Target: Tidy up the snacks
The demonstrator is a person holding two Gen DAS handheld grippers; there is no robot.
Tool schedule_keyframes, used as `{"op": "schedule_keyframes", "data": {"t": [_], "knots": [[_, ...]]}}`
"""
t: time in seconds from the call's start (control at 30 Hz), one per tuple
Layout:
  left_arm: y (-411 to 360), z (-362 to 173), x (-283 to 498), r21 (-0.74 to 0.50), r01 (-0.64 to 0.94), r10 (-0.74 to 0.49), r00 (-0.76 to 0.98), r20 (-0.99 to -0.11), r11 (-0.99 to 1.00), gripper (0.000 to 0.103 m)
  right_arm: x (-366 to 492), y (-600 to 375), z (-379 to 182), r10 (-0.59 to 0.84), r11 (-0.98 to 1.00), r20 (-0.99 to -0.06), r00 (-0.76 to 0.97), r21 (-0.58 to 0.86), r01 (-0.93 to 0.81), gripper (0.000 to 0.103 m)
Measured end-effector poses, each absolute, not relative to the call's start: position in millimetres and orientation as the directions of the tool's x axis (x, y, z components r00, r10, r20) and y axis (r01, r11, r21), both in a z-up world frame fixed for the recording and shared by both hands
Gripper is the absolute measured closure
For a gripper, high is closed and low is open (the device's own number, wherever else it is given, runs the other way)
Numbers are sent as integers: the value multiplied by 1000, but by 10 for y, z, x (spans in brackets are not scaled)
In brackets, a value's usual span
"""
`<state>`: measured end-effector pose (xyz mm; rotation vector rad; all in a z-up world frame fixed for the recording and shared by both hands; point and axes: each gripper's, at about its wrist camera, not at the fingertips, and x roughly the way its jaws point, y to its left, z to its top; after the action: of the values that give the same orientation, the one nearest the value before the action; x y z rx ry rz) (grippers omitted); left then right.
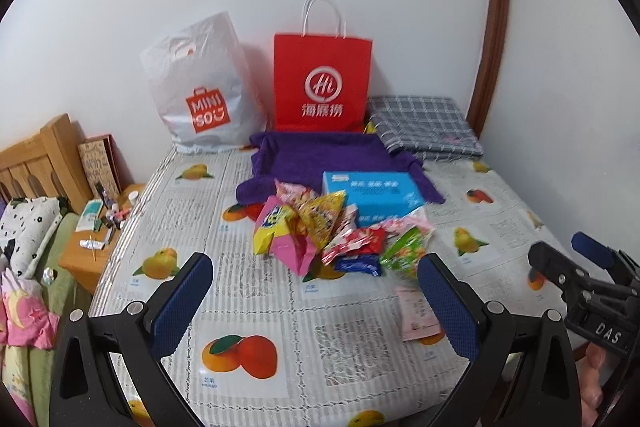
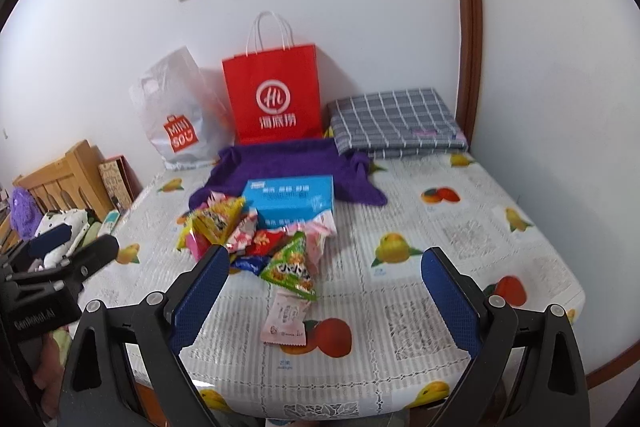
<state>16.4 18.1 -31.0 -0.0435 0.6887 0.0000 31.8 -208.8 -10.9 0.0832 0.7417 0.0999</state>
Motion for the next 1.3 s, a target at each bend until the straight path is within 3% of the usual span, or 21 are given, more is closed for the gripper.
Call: {"op": "schedule_keyframes", "data": {"t": [0.17, 0.33, 0.5, 0.8, 0.87, 0.97, 1.3], "knots": [[286, -521, 397, -19, -26, 7, 742, -670, 999, 1, 457, -2069, -485, 137, 989, -727, 673, 142, -48, 19], [431, -718, 661, -40, -25, -10, 714, -700, 999, 4, 598, -1968, -896, 174, 983, -777, 605, 171, -64, 20], [551, -884, 872, -57, -31, -20, 690, -724, 998, 7, 777, -1759, -1311, 184, 983, -838, 514, 162, -87, 28], [723, -1054, 1070, -70, -31, -32, 659, -751, 997, 7, 896, -1491, -1654, 146, 987, -878, 455, 99, -124, 31], [752, -1066, 1089, -69, -30, -32, 658, -753, 997, 7, 849, -1438, -1662, 92, 991, -861, 500, 30, -130, 38], [782, -1110, 1111, -73, -20, -42, 651, -758, 997, 8, 820, -1467, -1640, 110, 989, -850, 515, 40, -144, 57], [678, -1227, 1326, -108, 16, -93, 636, -766, 994, 11, 750, -1593, -1527, 154, 979, -848, 507, 62, -194, 58]]}}
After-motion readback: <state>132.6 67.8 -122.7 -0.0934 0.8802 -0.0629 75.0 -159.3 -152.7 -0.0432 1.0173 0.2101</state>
